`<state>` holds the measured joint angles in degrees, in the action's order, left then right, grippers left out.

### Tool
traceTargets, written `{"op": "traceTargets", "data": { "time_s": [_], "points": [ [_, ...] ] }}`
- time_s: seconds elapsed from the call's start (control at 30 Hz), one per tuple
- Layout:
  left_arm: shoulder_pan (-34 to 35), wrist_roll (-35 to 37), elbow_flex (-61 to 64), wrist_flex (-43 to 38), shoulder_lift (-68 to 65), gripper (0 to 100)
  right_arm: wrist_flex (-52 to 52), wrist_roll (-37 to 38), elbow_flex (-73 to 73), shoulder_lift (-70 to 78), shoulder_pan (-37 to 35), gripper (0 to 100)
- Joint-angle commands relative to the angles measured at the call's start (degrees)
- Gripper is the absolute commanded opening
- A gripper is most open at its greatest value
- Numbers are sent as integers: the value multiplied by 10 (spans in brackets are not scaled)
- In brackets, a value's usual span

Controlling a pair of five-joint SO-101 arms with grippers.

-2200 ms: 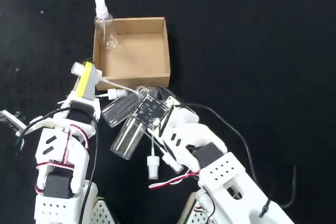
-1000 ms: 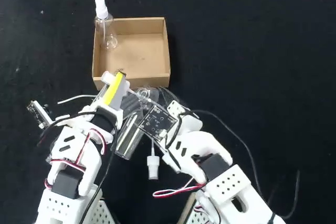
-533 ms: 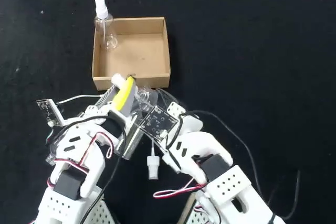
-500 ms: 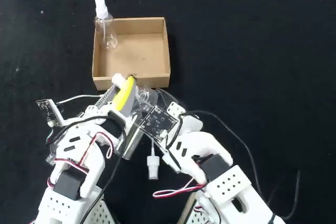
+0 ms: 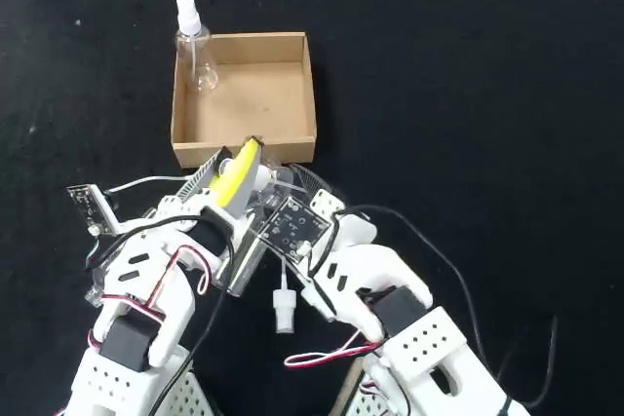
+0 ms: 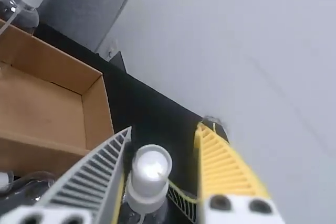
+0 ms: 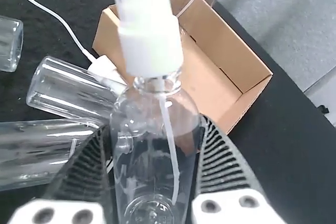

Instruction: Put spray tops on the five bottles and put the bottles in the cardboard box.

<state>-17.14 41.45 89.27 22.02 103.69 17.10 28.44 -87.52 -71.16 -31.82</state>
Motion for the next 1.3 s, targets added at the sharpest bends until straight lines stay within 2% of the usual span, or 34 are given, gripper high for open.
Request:
{"op": "traceTargets", "data": {
  "time_s": [0.0, 0.37, 0.57, 0.7, 0.9, 1.1, 1.27],
  "points": [
    [-1, -2, -29, 3, 8, 176, -19, 5, 7, -21, -4, 32],
    [52, 58, -48, -2, 8, 176, -22, -1, 9, -22, -3, 31],
    [55, 67, -48, -2, 8, 176, -43, -42, 6, -22, -2, 31],
    [55, 110, -49, -3, 8, 176, -43, -44, 6, -22, -3, 32],
    [57, 123, -54, 0, 8, 176, -43, -44, 6, -22, -3, 32],
    [123, 150, -53, -2, 8, 176, -44, -44, 6, -22, -3, 31],
    [136, 151, -47, 2, 8, 176, -44, -44, 6, -22, -3, 31]
  ]
}}
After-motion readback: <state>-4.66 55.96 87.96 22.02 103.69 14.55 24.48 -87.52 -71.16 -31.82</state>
